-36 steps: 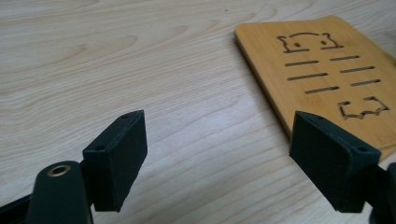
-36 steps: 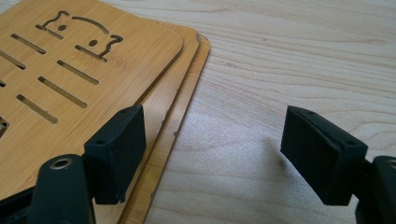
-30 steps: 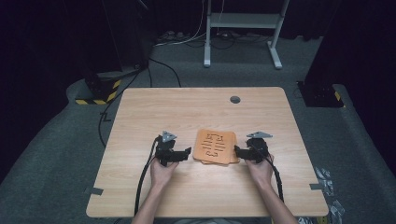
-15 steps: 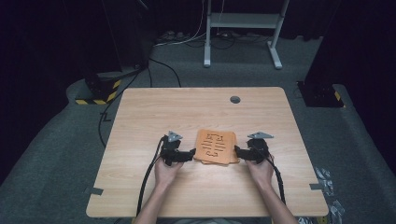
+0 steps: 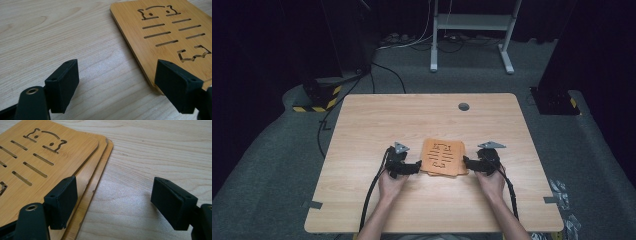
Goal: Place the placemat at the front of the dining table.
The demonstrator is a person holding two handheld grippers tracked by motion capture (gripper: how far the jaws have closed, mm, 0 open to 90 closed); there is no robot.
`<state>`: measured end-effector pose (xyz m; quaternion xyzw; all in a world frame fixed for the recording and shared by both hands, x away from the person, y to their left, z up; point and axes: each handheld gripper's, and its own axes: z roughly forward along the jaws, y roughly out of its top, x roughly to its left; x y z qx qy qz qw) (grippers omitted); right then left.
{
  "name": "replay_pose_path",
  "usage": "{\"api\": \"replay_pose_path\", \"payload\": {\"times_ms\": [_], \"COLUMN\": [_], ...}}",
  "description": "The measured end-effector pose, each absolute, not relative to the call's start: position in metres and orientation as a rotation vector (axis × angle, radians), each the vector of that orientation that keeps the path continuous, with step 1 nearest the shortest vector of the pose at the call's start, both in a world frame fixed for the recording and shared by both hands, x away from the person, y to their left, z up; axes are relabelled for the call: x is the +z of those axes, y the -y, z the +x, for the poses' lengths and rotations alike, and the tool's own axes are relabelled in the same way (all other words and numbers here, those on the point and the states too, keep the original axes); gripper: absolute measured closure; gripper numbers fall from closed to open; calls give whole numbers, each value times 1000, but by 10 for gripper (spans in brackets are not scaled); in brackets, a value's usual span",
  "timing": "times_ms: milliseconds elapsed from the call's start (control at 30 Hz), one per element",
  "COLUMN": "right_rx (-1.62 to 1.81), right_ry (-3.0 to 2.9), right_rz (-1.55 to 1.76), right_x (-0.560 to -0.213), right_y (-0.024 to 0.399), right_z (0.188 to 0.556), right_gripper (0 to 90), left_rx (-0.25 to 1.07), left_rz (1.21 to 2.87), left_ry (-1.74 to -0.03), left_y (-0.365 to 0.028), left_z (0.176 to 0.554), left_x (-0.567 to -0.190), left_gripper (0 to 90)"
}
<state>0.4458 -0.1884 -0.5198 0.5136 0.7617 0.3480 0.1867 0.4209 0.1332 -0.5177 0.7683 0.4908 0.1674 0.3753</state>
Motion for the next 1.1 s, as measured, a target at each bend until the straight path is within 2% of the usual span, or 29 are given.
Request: {"api": "replay_pose_path", "payload": {"times_ms": [1100], "right_rx": [969], "right_ry": [-2148], "right_rz": [1428], "right_x": [-519], "right_y": [188], "right_z": [445], "right_gripper": [212], "left_rx": [450], "left_rz": [1966], "left_ry": [-1241], "left_y": [-131], "left_z": [419], "left_x": [-525], "left_gripper": [250]}}
